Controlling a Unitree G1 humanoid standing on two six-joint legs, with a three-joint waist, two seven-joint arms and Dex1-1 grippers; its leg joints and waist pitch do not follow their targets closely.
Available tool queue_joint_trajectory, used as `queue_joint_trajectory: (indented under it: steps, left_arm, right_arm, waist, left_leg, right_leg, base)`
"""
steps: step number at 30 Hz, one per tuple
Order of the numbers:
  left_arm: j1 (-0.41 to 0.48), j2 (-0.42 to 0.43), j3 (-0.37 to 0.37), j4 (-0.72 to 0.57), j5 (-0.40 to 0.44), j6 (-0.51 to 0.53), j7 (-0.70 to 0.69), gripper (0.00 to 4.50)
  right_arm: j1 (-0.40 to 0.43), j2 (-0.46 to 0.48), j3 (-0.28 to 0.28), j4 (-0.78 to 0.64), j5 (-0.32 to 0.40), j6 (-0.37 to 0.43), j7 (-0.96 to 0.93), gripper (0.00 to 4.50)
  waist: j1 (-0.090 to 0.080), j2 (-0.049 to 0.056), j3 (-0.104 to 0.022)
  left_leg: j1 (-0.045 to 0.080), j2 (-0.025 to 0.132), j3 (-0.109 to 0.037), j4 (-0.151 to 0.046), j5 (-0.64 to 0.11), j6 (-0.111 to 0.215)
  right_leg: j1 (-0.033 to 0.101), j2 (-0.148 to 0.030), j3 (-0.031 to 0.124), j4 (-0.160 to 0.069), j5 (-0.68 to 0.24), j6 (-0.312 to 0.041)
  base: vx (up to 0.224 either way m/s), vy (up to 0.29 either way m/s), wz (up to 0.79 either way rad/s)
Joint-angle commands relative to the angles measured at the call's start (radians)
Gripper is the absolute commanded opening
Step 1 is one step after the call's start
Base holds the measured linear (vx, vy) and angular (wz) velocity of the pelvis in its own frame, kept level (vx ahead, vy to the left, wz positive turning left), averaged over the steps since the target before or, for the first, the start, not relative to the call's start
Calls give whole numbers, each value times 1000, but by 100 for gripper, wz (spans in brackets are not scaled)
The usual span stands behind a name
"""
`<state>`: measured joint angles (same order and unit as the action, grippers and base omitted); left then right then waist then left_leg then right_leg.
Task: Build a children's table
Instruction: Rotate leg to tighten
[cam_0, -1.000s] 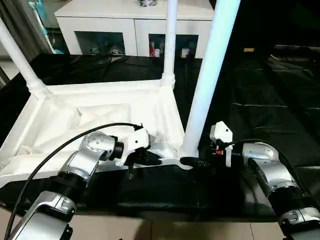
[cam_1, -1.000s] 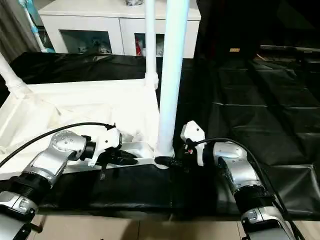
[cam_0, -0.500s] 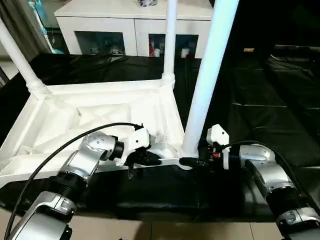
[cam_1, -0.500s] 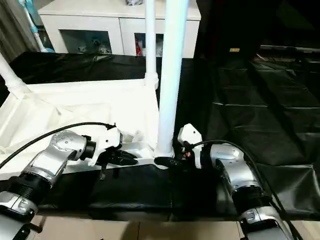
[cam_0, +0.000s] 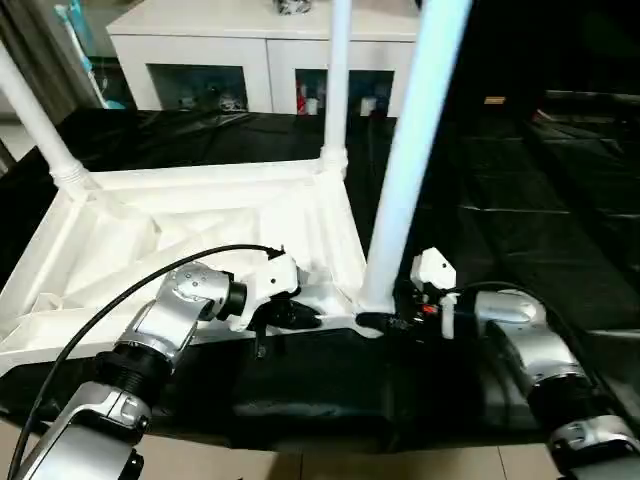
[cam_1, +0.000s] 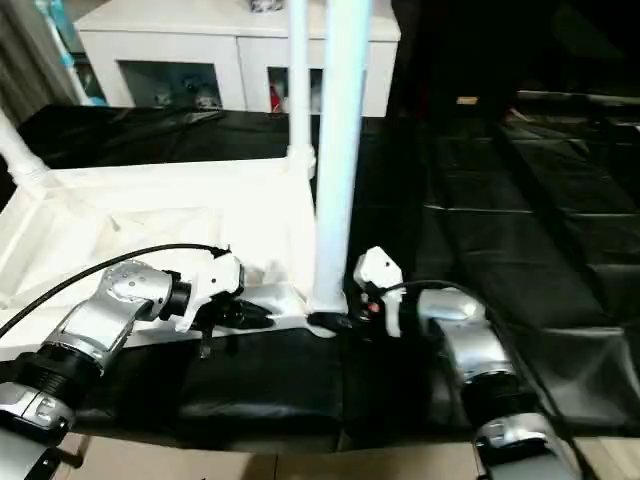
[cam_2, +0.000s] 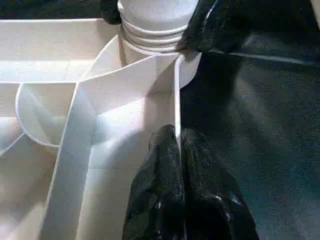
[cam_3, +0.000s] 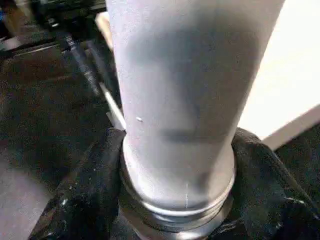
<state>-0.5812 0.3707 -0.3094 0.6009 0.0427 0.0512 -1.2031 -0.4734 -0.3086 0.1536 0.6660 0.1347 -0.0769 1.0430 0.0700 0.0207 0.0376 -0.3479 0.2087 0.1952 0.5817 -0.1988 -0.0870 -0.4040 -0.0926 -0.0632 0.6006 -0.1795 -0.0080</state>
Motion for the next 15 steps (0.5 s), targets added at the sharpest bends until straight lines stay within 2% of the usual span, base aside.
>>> queue_joint_trajectory:
  steps: [1, 4, 5, 6, 7, 9, 10, 13, 15]
  left_arm:
    - [2, -47, -38, 79, 42, 30, 54, 0]
    - [-16, -73, -35, 108, 48, 42, 92, 0]
    - [-66, -136, -18, 179, 55, 82, 196, 0]
    - [-73, -143, -16, 188, 56, 86, 209, 0]
    - [-103, -178, -4, 233, 60, 104, 273, 0]
    - [-130, -211, 10, 275, 60, 119, 336, 0]
    - [-159, -240, 28, 320, 57, 132, 400, 0]
    - [-238, -314, 64, 447, 69, 132, 554, 0]
    - [-249, -323, 63, 463, 74, 130, 564, 0]
  right_arm:
    - [-31, 53, -38, 51, -33, 11, -175, 267]
    - [-40, 90, -56, 67, -30, 19, -254, 267]
    - [-69, 168, -103, 114, -17, 48, -435, 267]
    - [-73, 177, -108, 120, -16, 51, -457, 267]
    - [-92, 213, -128, 152, -14, 64, -557, 267]
    - [-109, 237, -140, 184, -14, 74, -631, 266]
    - [-129, 258, -152, 217, -19, 77, -698, 266]
    - [-188, 308, -166, 303, -53, 68, -846, 266]
    - [-195, 314, -155, 308, -65, 64, -832, 266]
  waist:
    - [-4, -8, -47]
    - [-13, -7, -44]
    - [-16, -7, -45]
    - [-23, -7, -43]
    - [-23, -3, -44]
    - [-27, -4, -43]
    - [-26, 0, -43]
    - [-30, 3, -47]
    - [-27, -2, -48]
  left_leg:
    - [2, 18, -8, -72, -248, 37]
    - [4, 17, -14, -77, -279, 21]
    - [1, 17, -17, -79, -282, 20]
    - [-1, 13, -12, -77, -281, 19]
    - [7, 15, -18, -80, -294, 0]
    - [3, 12, -18, -80, -304, -1]
    - [6, 13, -18, -80, -312, 0]
    - [7, 8, -17, -76, -314, 0]
    - [6, 7, -15, -75, -312, 12]
  right_leg:
    - [45, -47, 37, -79, -298, -217]
    - [42, -49, 36, -89, -392, -181]
    - [44, -50, 35, -90, -402, -173]
    - [39, -44, 37, -90, -401, -171]
    - [37, -47, 35, -92, -411, -173]
    - [38, -46, 32, -97, -423, -163]
    - [36, -48, 32, -98, -426, -164]
    - [34, -45, 33, -98, -379, -177]
    - [36, -45, 32, -98, -349, -186]
  base:
    - [0, 0, 0]
    - [0, 0, 0]
    - [0, 0, 0]
    - [0, 0, 0]
    - [0, 0, 0]
    - [0, 0, 0]
    - [0, 0, 0]
    - [0, 0, 0]
    - [0, 0, 0]
